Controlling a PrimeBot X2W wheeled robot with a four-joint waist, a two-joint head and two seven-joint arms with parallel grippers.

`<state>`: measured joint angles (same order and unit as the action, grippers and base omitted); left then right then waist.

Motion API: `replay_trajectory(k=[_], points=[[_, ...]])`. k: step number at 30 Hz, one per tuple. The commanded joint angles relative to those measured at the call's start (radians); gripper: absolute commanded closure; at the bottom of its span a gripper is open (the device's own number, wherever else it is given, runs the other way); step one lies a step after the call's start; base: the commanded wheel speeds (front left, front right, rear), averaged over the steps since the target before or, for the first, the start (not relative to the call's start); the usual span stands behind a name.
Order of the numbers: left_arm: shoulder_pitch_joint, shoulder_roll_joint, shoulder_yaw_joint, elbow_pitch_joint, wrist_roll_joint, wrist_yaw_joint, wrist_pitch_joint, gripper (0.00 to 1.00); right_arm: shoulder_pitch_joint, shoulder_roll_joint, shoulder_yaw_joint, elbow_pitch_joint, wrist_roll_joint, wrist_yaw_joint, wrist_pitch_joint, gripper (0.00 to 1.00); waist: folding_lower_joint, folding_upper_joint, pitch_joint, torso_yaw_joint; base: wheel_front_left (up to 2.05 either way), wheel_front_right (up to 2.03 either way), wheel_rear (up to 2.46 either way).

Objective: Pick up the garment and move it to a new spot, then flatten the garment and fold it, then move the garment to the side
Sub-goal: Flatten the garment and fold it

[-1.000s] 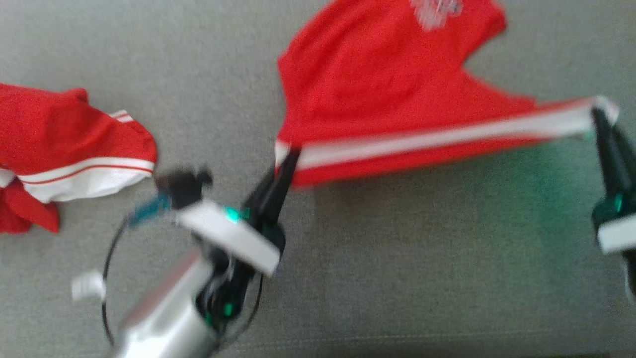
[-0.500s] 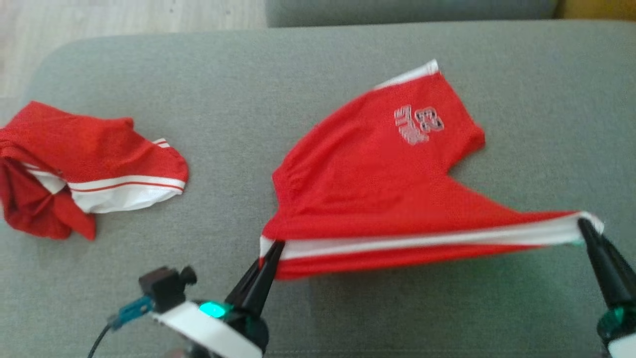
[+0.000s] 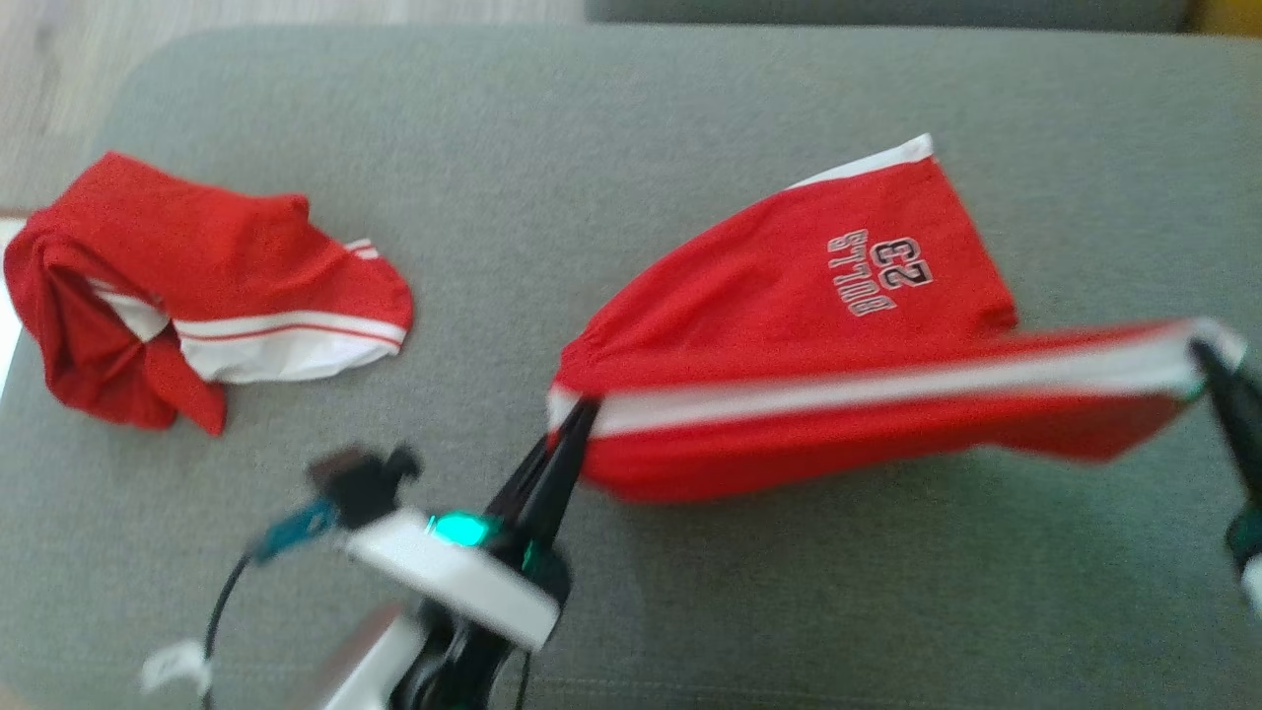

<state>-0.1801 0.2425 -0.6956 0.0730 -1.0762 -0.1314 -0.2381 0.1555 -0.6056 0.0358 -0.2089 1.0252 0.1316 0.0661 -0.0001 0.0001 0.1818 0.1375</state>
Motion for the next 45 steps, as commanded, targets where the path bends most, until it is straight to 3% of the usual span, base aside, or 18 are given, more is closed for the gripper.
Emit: replay_trajectory(k=[1,6,13,25,26,27,28,29,31,32,33,36,42,45], points=[[-0.071,0.002,0.029,-0.015,0.000,0.001,-0.004,1.00,-0.061,-0.058,-0.012,-0.013,-0.019,-0.001,0.016,1.00,0.0001,-0.0001,0.032,0.026,0.00,0.00,0.00],[-0.214,-0.060,0.004,0.086,-0.030,0.001,-0.009,1.00,-0.254,-0.111,0.032,0.076,-0.067,-0.001,0.127,1.00,0.0001,-0.0001,0.090,0.065,0.00,0.00,0.00],[-0.344,-0.126,0.010,0.258,-0.079,0.001,-0.018,1.00,-0.511,-0.161,0.185,0.206,-0.083,-0.001,0.247,1.00,0.0001,-0.0001,0.140,0.100,0.00,0.00,0.00],[-0.482,-0.179,-0.011,0.432,-0.098,0.001,-0.023,1.00,-0.846,-0.175,0.446,0.493,-0.059,-0.001,0.318,1.00,0.0001,-0.0001,0.190,0.135,0.00,0.00,0.00],[-0.491,-0.181,-0.015,0.441,-0.101,0.001,-0.023,1.00,-0.860,-0.174,0.459,0.513,-0.052,-0.001,0.315,0.96,0.0001,-0.0001,0.193,0.137,0.00,0.00,0.00],[-0.498,-0.183,-0.018,0.452,-0.104,0.001,-0.023,0.92,-0.873,-0.173,0.473,0.529,-0.047,-0.001,0.310,0.73,0.0001,-0.0001,0.197,0.138,0.00,0.00,0.00],[-0.506,-0.184,-0.021,0.460,-0.106,0.001,-0.023,0.69,-0.885,-0.172,0.486,0.544,-0.042,-0.001,0.303,0.37,0.0001,-0.0001,0.199,0.138,0.00,0.00,0.00],[-0.512,-0.186,-0.024,0.466,-0.110,0.001,-0.023,0.54,-0.895,-0.171,0.498,0.557,-0.038,-0.001,0.295,0.00,0.0001,-0.0001,0.202,0.138,0.00,0.00,0.00],[-0.521,-0.188,-0.034,0.477,-0.118,0.001,-0.023,0.29,-0.913,-0.167,0.519,0.576,-0.030,-0.001,0.271,0.00,0.0001,-0.0001,0.206,0.133,0.00,0.00,0.00],[-0.525,-0.188,-0.039,0.484,-0.121,0.001,-0.024,0.07,-0.919,-0.165,0.534,0.580,-0.026,-0.001,0.260,0.00,0.0001,-0.0001,0.206,0.130,0.00,0.00,0.00],[-0.528,-0.189,-0.043,0.494,-0.124,0.001,-0.024,0.00,-0.924,-0.164,0.547,0.583,-0.022,-0.001,0.247,0.00,0.0001,-0.0001,0.205,0.127,0.00,0.00,0.00],[-0.531,-0.189,-0.039,0.510,-0.119,0.001,-0.024,0.00,-0.931,-0.167,0.574,0.583,-0.006,-0.001,0.189,0.00,0.0001,-0.0001,0.196,0.117,0.00,0.00,0.00],[-0.493,-0.181,0.045,0.510,-0.005,0.001,-0.024,0.00,-0.893,-0.179,0.617,0.558,0.025,-0.001,0.091,0.00,0.0001,-0.0001,0.154,0.097,0.00,0.00,0.00],[-0.434,-0.169,0.141,0.485,0.136,0.019,-0.024,0.00,-0.844,-0.186,0.639,0.540,0.037,-0.001,0.039,0.00,0.0001,-0.0001,0.124,0.084,0.00,0.00,0.00]])
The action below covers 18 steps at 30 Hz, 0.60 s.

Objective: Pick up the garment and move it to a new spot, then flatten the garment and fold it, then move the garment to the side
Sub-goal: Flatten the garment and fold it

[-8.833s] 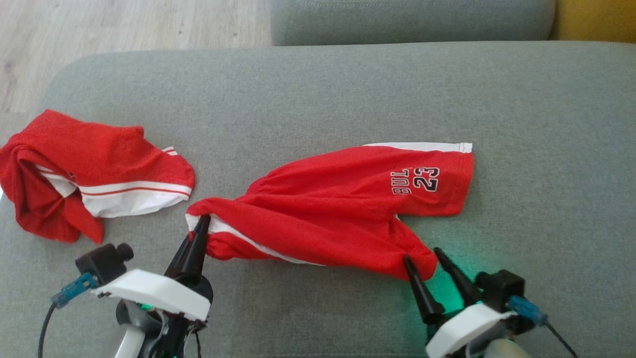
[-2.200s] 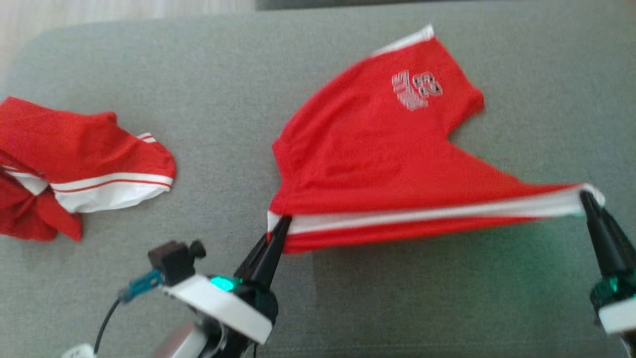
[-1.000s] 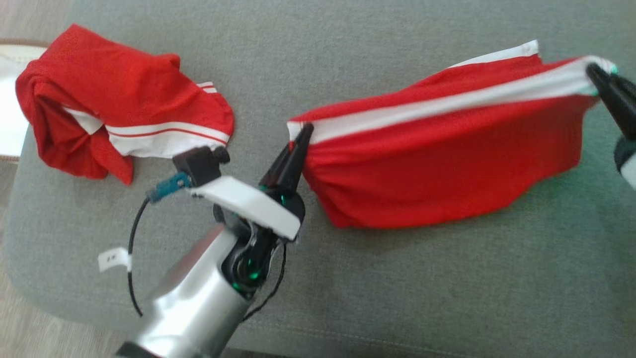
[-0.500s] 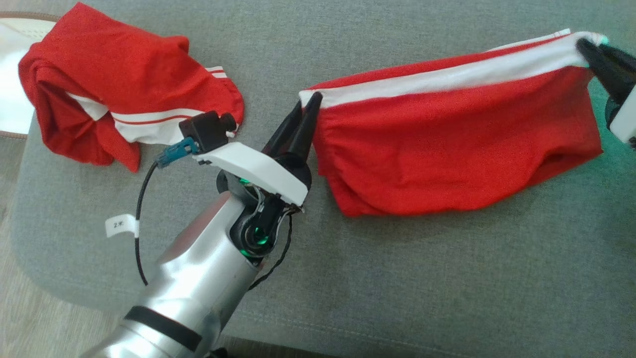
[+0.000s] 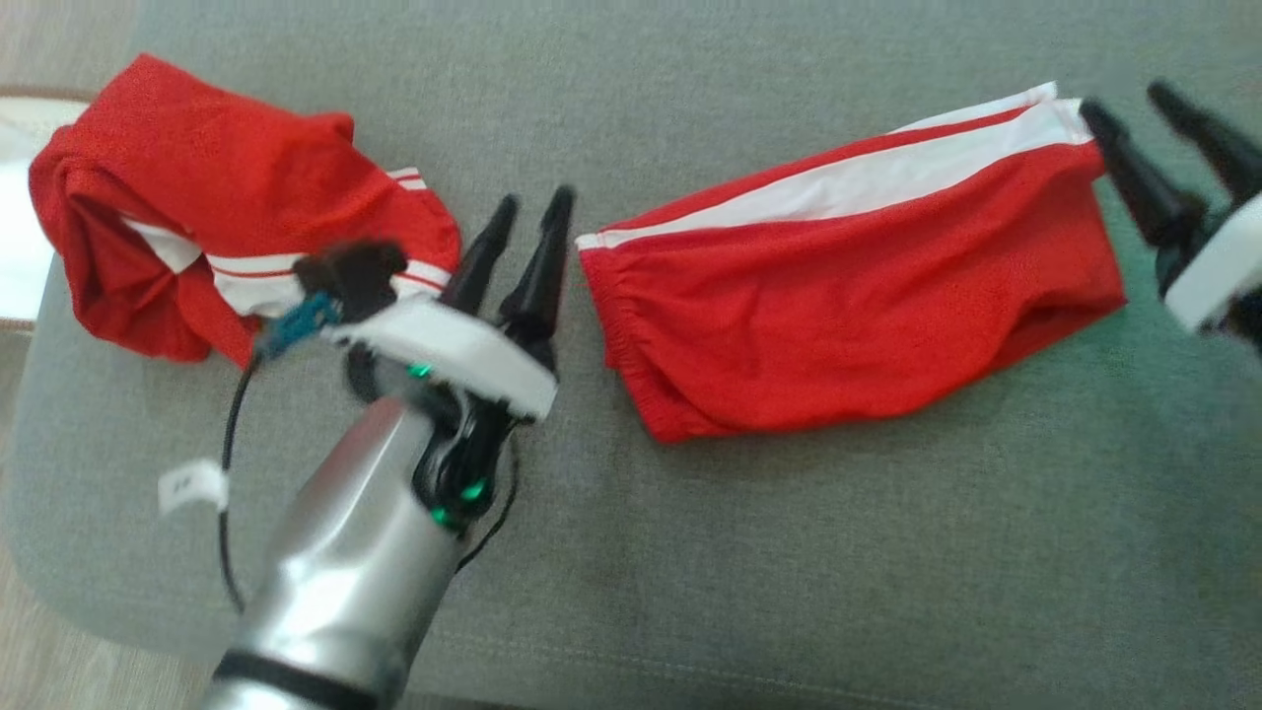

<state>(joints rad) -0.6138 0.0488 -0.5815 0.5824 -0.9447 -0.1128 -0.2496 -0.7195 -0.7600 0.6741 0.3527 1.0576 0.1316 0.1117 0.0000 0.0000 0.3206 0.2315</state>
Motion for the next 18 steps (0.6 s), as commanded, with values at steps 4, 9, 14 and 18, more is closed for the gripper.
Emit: replay_trajectory(k=[4,9,14,18], points=[[0.129,0.024,0.141,-0.150,0.245,0.074,-0.012,0.00,0.100,-0.025,0.009,-0.003,-0.002,-0.001,-0.075,0.00,0.0000,0.0000,-0.047,-0.017,0.00,0.00,0.00],[0.315,0.009,0.219,-0.360,0.499,0.155,-0.012,0.00,0.154,0.005,-0.019,0.085,-0.036,-0.001,-0.107,0.00,0.0000,0.0000,-0.061,0.004,0.00,0.00,0.00],[0.446,0.002,0.207,-0.486,0.639,0.214,-0.012,0.00,0.134,0.042,-0.052,0.218,-0.137,-0.001,-0.101,0.00,0.0000,0.0000,-0.054,0.057,0.00,0.00,0.00],[0.507,0.002,0.165,-0.563,0.642,0.267,-0.012,0.00,0.108,0.082,-0.067,0.318,-0.194,-0.001,-0.063,0.00,0.0000,0.0000,-0.058,0.100,0.00,0.00,0.00]])
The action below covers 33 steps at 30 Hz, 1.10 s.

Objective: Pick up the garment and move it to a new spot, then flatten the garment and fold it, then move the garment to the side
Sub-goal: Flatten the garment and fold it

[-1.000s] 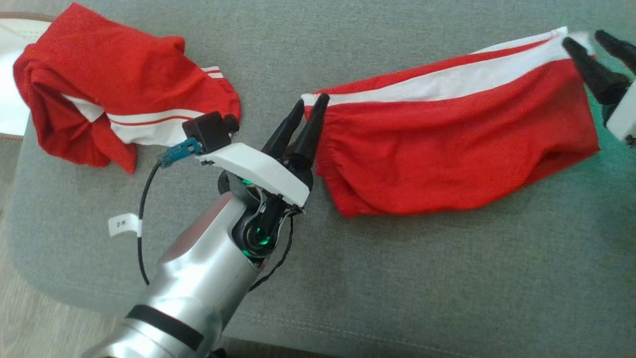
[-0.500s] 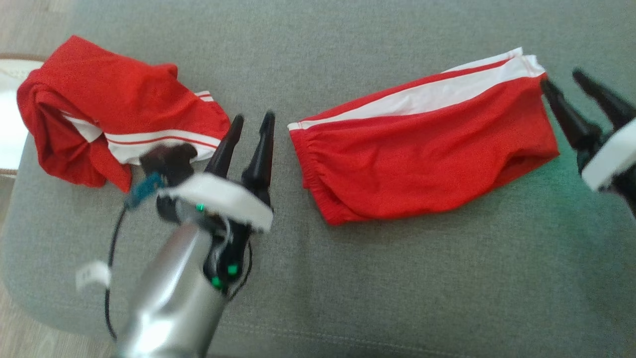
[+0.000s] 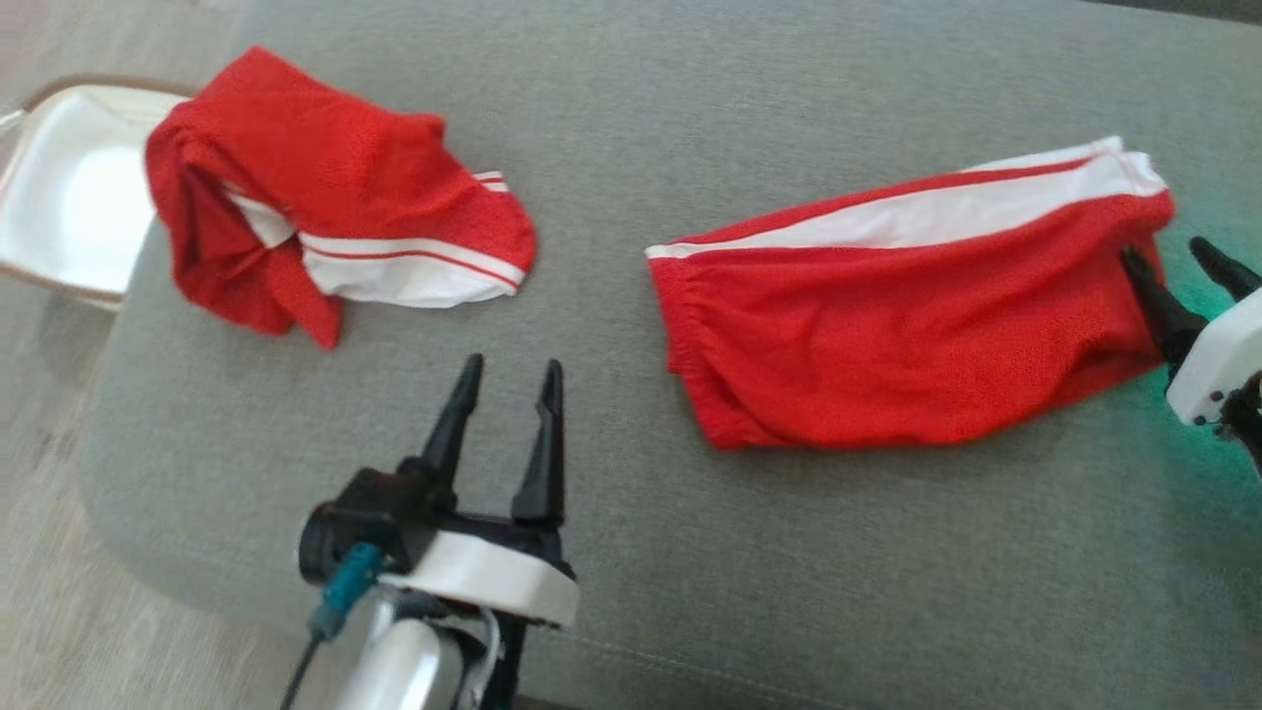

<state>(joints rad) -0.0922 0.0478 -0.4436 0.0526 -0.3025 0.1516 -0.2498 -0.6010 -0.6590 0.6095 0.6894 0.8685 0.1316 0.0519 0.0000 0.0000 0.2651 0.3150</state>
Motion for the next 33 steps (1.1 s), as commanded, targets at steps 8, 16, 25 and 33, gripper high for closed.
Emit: replay_trajectory(k=[8,16,25,33], points=[[0.029,0.003,-0.039,-0.039,0.019,0.028,-0.012,0.00,-0.047,0.075,-0.031,0.236,-0.117,-0.001,0.037,0.00,0.0000,0.0000,-0.026,0.061,0.00,0.00,0.00],[0.025,0.002,-0.033,-0.029,0.036,0.028,-0.012,0.00,-0.070,0.155,-0.037,0.297,-0.110,-0.001,0.055,1.00,0.0000,0.0000,-0.029,0.031,0.00,0.00,0.00],[0.010,0.002,-0.020,-0.024,0.050,0.014,-0.012,0.00,-0.090,0.120,-0.080,0.317,-0.074,-0.001,0.009,1.00,0.0000,0.0000,-0.045,-0.074,0.00,0.00,0.00],[0.002,0.002,-0.008,-0.016,0.060,-0.002,-0.012,0.00,-0.112,0.058,-0.096,0.348,-0.113,-0.001,-0.022,1.00,0.0000,0.0000,-0.045,-0.190,0.00,0.00,0.00]])
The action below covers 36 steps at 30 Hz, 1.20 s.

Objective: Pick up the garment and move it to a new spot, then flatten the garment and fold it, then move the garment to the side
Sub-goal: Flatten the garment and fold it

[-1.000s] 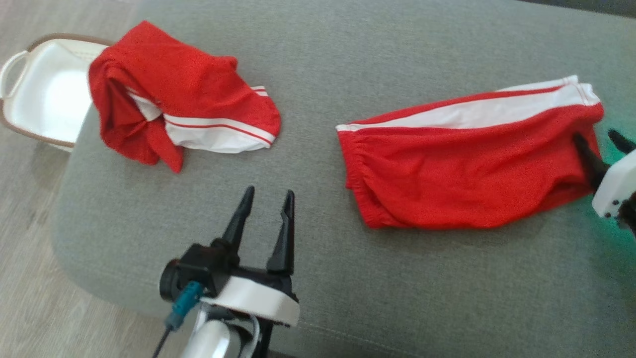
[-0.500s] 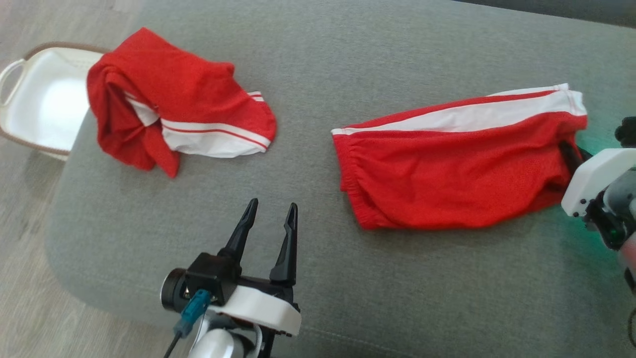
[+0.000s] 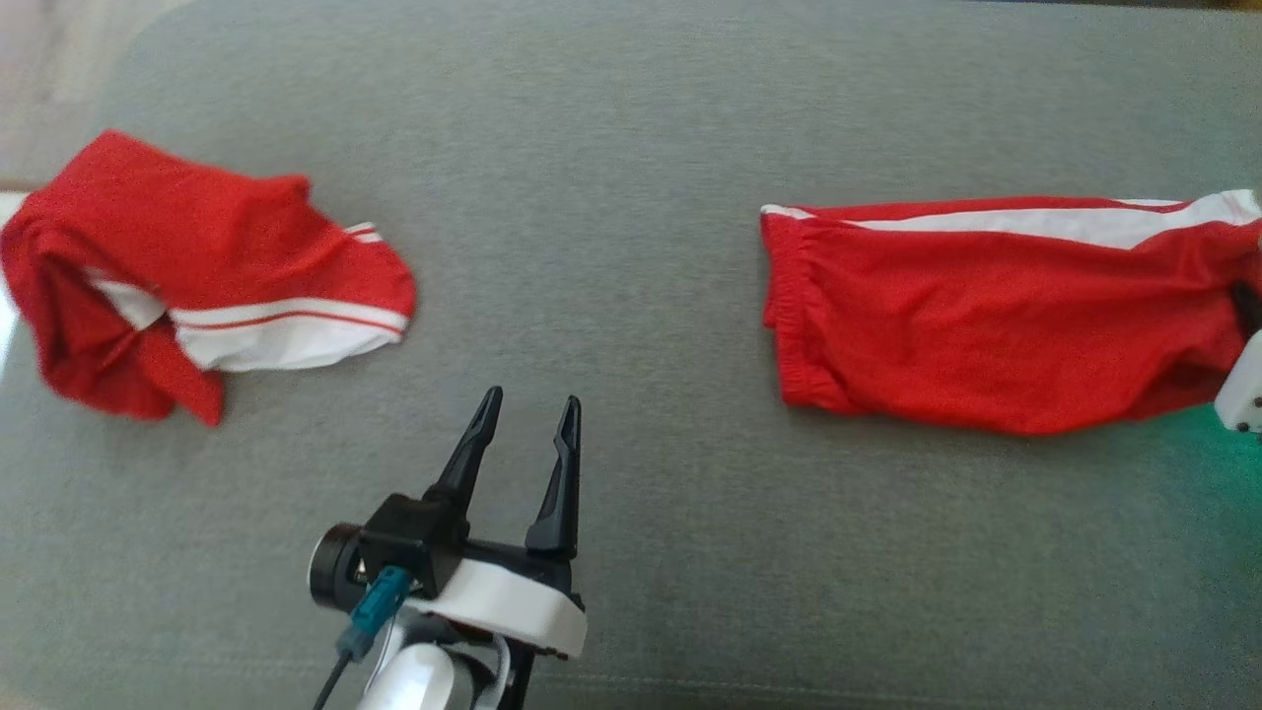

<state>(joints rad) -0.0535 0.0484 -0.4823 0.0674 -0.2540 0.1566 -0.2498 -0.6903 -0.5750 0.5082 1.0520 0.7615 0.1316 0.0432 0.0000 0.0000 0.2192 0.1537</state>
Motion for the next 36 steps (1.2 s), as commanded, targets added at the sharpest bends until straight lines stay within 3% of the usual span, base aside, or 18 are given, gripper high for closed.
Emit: replay_trajectory(k=[1,8,17,23,30,31,32,33,36], points=[[-0.039,0.002,0.032,-0.029,0.013,-0.009,-0.012,0.00,-0.029,-0.026,0.002,-0.013,-0.010,-0.001,-0.017,1.00,0.0000,0.0000,0.001,-0.041,0.00,0.00,0.00],[-0.053,0.002,0.039,-0.013,0.017,-0.023,-0.012,0.00,-0.071,0.019,0.011,-0.061,-0.053,-0.001,-0.064,1.00,0.0000,0.0000,-0.011,-0.074,0.00,0.00,0.00],[-0.026,0.002,0.029,0.006,0.028,-0.038,-0.012,0.00,-0.078,0.110,0.050,-0.228,-0.112,-0.001,-0.073,1.00,0.0000,0.0000,-0.056,-0.040,0.00,0.00,0.00],[-0.014,0.002,0.011,0.007,0.021,-0.035,-0.012,0.00,-0.032,0.189,0.082,-0.348,-0.144,-0.001,-0.003,1.00,0.0000,0.0000,-0.069,0.005,0.00,0.00,0.00],[-0.010,0.002,0.010,0.009,0.012,-0.033,-0.012,0.00,0.048,0.238,0.107,-0.471,-0.169,-0.001,0.112,1.00,0.0000,0.0000,-0.071,0.041,0.00,0.00,0.00],[-0.009,0.002,0.008,0.009,0.011,-0.033,-0.012,0.00,0.060,0.244,0.107,-0.485,-0.171,-0.001,0.123,0.81,0.0000,0.0000,-0.072,0.043,0.00,0.00,0.00],[-0.009,0.002,0.007,0.009,0.009,-0.033,-0.012,0.00,0.072,0.251,0.104,-0.498,-0.171,-0.001,0.133,0.35,0.0000,0.0000,-0.073,0.046,0.00,0.00,0.00],[-0.008,0.002,0.005,0.010,0.007,-0.033,-0.012,0.00,0.084,0.259,0.096,-0.513,-0.164,-0.001,0.139,0.00,0.0000,0.0000,-0.075,0.048,0.00,0.00,0.00],[-0.007,0.002,0.003,0.011,0.005,-0.032,-0.012,0.00,0.107,0.273,0.084,-0.551,-0.147,-0.001,0.148,0.00,0.0000,0.0000,-0.078,0.049,0.00,0.00,0.00]])
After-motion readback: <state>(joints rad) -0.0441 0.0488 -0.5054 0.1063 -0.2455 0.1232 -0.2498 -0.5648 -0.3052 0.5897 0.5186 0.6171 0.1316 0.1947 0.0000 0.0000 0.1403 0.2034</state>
